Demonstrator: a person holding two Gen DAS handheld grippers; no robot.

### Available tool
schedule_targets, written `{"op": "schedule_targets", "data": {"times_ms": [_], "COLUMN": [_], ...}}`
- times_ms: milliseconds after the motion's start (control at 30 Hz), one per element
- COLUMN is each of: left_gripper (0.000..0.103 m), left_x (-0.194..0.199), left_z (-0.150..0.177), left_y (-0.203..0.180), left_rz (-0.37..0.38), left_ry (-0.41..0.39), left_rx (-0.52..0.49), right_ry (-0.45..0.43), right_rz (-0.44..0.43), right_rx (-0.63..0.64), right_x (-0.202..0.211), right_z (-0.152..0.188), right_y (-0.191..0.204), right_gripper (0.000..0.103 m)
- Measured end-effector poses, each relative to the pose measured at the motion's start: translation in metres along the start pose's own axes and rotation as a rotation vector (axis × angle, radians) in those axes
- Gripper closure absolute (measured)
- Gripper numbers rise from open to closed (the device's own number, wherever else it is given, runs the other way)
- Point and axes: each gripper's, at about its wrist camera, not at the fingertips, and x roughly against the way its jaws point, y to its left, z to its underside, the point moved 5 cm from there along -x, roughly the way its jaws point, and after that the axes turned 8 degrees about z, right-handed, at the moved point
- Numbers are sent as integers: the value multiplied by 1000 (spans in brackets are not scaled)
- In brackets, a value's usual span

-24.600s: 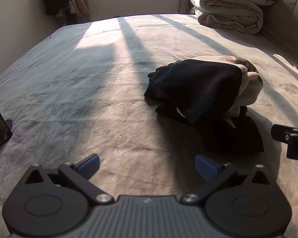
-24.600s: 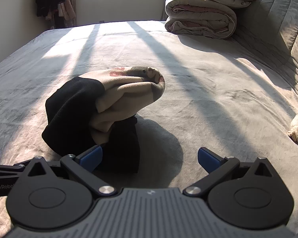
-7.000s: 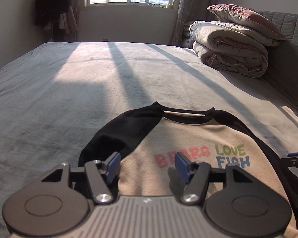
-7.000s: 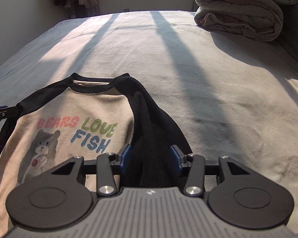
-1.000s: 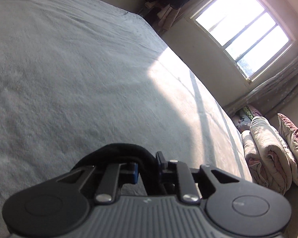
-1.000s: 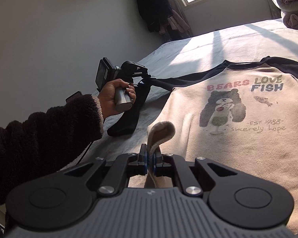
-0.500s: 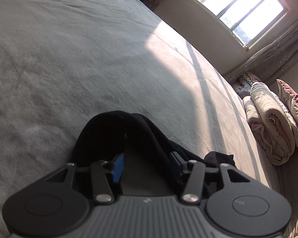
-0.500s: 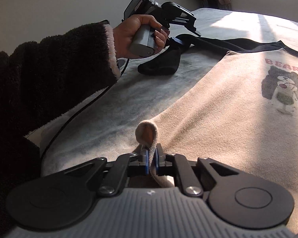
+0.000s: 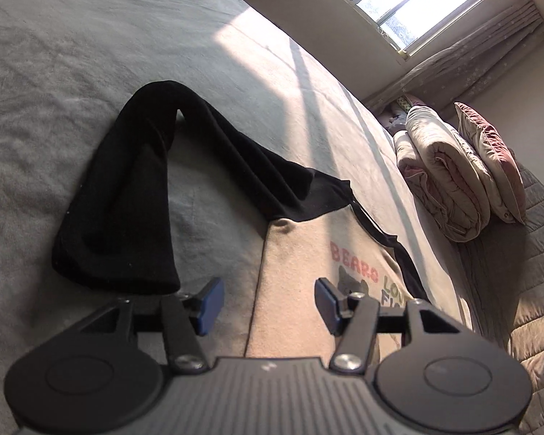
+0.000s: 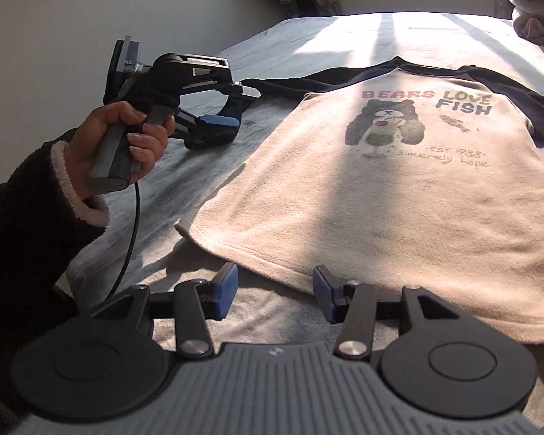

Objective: Fold clothes

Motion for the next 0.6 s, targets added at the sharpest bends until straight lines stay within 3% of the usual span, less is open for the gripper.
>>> {"op": "schedule_targets", "data": {"times_ms": [167, 333, 600], "left_gripper": [37, 35, 31], "left_x": [10, -16, -57], "left_z": [32, 64, 115], "left_y": [-35, -61, -101], "left_rz": [75, 118, 186], "left_ry": [10, 27, 53], "left_rx": [-29, -219, -520], "right_ry": [-29, -78, -79], "right_rz": [123, 214, 210], "right_rx": [-129, -291, -593], "right_x": [28, 42, 15], "right_z": [-7, -18, -43], "right_y": [-57, -113, -196], "right_gripper": [46, 42, 42]}}
